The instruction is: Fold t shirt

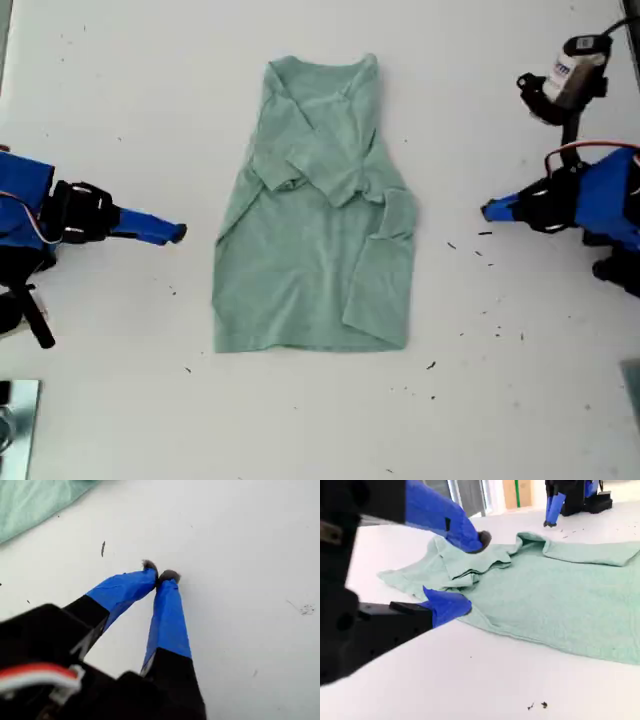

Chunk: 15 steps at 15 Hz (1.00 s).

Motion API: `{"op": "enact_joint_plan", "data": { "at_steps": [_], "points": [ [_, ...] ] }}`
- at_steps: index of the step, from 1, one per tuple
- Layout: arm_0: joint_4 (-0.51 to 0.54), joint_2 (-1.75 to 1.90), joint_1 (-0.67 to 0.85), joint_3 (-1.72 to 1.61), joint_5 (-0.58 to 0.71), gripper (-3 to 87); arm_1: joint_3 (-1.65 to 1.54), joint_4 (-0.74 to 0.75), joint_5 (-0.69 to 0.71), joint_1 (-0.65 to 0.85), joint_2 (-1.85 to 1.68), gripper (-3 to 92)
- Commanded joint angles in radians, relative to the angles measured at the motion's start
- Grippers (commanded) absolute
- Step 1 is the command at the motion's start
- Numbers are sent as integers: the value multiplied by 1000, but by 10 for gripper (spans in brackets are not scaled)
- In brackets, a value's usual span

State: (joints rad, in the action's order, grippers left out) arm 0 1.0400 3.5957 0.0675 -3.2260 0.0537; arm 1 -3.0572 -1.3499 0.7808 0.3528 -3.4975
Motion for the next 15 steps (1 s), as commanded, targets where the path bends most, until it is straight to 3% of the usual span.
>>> {"op": "enact_joint_plan", "data": {
  "at_steps": [1, 14, 15],
  "points": [
    [0, 8, 11, -9, 5, 162, -43, -3, 9, -2, -8, 29],
    [2, 8, 35, -8, 6, 187, -43, -3, 9, -2, -8, 29],
    [-32, 9, 123, 5, 58, 90, -43, -3, 9, 11, -8, 30]
  ]
}}
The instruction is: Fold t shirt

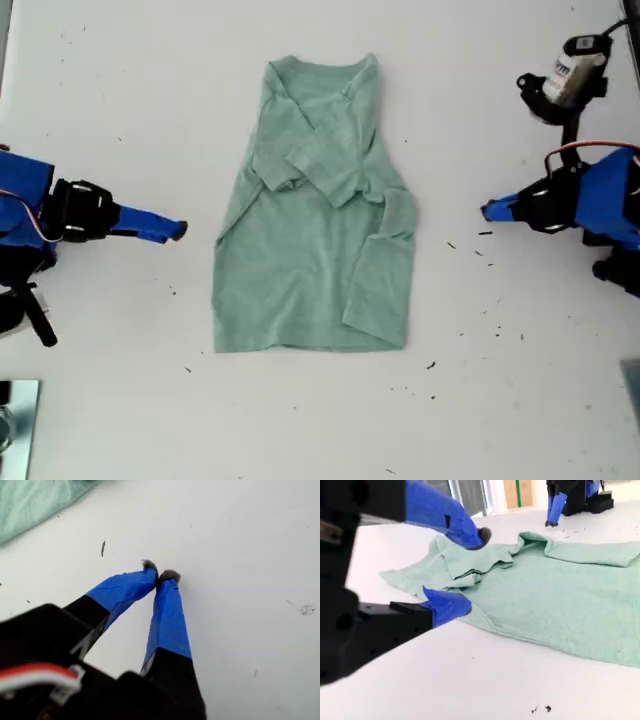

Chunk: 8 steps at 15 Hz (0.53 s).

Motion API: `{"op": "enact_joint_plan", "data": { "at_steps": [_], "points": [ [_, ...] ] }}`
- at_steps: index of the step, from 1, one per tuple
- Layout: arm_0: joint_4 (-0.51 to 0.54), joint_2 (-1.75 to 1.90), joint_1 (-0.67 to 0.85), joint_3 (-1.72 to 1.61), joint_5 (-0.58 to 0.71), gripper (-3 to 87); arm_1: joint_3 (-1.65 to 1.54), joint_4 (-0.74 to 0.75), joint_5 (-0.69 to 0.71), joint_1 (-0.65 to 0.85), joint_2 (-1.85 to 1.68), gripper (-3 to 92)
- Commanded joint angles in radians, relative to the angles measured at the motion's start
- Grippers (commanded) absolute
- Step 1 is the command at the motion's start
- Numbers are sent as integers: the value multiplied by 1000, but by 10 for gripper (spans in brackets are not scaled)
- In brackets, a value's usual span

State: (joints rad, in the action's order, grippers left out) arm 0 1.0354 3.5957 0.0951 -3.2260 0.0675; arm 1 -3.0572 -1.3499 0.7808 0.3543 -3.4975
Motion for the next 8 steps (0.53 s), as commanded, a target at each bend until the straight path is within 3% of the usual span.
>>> {"op": "enact_joint_plan", "data": {
  "at_steps": [1, 2, 3, 5, 8],
  "points": [
    [8, 9, 143, 35, -31, -2, -43, -3, 9, 17, -8, 30],
    [-20, 9, 86, 43, -34, -2, -43, -3, -25, 17, -8, 28],
    [-26, 9, -32, 64, -43, -2, -43, -3, -250, 31, -8, 33],
    [-81, 12, -75, 74, -63, -2, -43, -3, -606, -6, -8, 39],
    [-23, -60, -130, 216, -252, -3, -43, -3, -523, -38, -8, 22]
  ]
}}
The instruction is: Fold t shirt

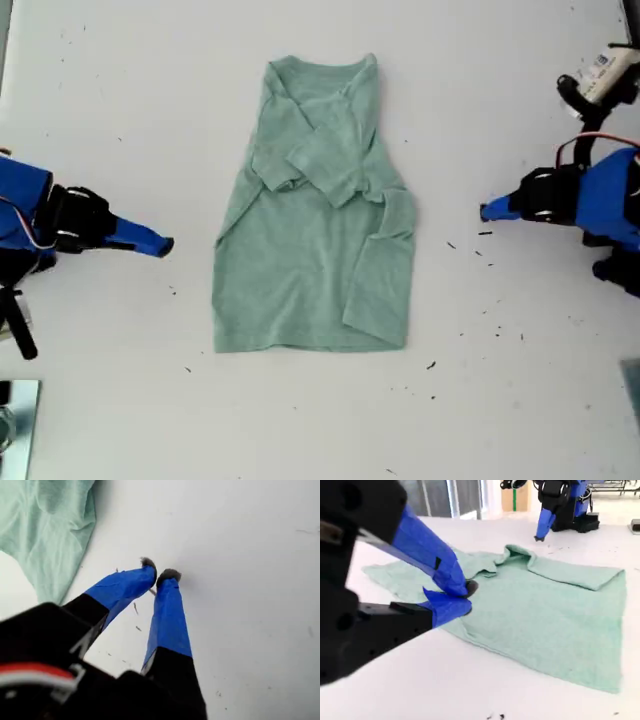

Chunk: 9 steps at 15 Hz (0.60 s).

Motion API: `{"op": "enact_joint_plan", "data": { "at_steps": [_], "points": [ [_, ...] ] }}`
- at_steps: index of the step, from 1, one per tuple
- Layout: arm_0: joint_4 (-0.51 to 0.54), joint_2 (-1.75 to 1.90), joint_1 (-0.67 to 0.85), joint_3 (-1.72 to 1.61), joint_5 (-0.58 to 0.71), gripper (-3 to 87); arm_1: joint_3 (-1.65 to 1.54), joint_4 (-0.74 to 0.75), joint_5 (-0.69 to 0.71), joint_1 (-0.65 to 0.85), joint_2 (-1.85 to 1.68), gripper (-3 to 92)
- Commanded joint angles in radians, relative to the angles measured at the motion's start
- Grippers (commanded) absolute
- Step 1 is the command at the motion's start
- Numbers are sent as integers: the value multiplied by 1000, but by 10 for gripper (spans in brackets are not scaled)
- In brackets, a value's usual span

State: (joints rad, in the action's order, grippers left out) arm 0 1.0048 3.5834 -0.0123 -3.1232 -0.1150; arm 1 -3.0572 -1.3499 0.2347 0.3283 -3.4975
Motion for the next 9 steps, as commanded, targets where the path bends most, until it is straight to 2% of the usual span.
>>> {"op": "enact_joint_plan", "data": {
  "at_steps": [1, 2, 3, 4, 7, 8, 9],
  "points": [
    [18, -186, -52, 216, -121, -3, -43, 0, 37, -6, -8, 22],
    [48, -365, -98, 337, -209, -3, -43, 0, 32, -2, -8, 22],
    [126, -618, -153, 508, -296, -3, -43, 0, 32, 3, -8, 22],
    [250, -905, -229, 755, -371, -3, -43, 0, 29, 5, -8, 22],
    [532, -1508, -324, 1471, -387, -3, -43, 0, 20, 6, -8, 22],
    [574, -1601, -330, 1580, -362, -3, -43, 0, 17, 6, -8, 22],
    [569, -1641, -328, 1629, -322, -3, -43, 0, 14, 2, -8, 22]
  ]
}}
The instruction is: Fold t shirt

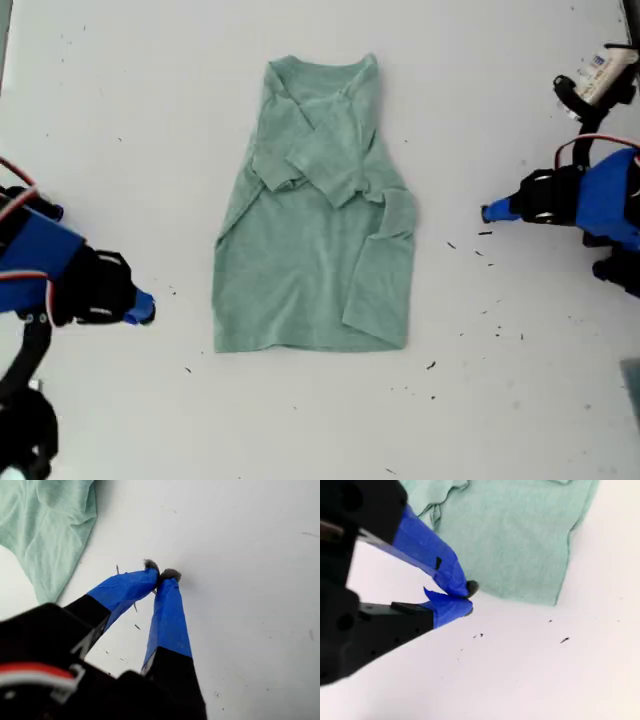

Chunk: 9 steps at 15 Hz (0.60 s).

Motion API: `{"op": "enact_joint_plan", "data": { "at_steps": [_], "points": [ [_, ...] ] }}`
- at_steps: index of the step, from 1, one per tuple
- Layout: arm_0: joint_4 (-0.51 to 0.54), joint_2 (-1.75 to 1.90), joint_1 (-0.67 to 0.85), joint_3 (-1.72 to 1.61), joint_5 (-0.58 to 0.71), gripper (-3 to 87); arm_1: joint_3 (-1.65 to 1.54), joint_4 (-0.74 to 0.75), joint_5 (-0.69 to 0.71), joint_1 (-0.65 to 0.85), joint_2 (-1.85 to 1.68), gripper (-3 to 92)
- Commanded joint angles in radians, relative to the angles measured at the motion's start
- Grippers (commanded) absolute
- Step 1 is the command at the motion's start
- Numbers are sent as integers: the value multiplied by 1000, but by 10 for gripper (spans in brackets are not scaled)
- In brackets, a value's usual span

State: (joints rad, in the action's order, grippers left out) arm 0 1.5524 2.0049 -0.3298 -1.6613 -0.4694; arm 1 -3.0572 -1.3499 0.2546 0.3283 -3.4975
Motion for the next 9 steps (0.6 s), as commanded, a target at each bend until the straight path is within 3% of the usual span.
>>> {"op": "enact_joint_plan", "data": {
  "at_steps": [1, 2, 4, 9],
  "points": [
    [21, -83, -11, 207, 44, 124, -43, 0, -14, -3, -8, 22],
    [23, -97, -14, 233, 55, 234, -43, 0, -15, -8, -8, 22],
    [21, -123, -2, 255, 94, 285, -43, 0, -20, -14, -8, 22],
    [-25, -282, 71, 89, 94, 305, -43, 0, -29, -34, -8, 22]
  ]
}}
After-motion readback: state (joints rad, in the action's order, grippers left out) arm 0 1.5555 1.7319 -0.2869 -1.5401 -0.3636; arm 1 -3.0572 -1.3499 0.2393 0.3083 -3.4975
